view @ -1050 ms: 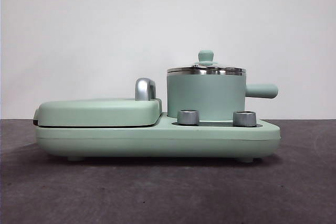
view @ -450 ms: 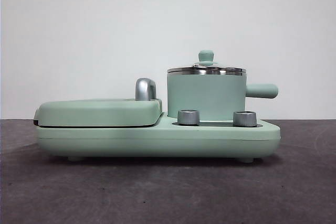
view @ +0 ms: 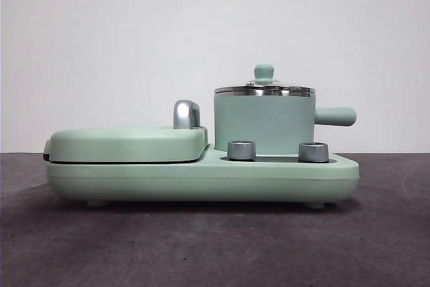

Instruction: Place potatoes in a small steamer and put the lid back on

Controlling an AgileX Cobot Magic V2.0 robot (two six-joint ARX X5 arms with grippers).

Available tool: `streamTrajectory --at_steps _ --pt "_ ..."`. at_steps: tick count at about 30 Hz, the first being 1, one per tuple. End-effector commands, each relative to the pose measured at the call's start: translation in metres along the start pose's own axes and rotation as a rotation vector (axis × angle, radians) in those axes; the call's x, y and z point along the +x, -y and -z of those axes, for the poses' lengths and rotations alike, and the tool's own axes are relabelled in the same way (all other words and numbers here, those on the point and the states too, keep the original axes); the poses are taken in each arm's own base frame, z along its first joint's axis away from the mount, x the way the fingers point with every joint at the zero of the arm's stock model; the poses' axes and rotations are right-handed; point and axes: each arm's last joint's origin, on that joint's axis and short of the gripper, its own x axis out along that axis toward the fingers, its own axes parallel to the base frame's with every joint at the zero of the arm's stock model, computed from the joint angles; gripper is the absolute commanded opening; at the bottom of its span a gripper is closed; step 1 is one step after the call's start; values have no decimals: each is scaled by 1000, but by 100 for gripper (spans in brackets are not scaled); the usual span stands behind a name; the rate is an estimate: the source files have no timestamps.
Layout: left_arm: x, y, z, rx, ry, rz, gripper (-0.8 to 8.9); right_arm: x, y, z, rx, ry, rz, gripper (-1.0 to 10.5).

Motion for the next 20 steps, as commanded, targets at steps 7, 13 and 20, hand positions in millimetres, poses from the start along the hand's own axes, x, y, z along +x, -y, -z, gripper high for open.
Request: streamTrajectory --at_steps 7,13,20 --pt "-9 -2 15 -69 37 12 5 0 -3 -6 -52 39 -24 15" --pt "-9 -2 15 -70 37 12 5 -1 -3 -6 -49 43 -19 15" --pt "-9 -2 15 -71 38 12 5 -1 -3 -6 -49 43 -20 15"
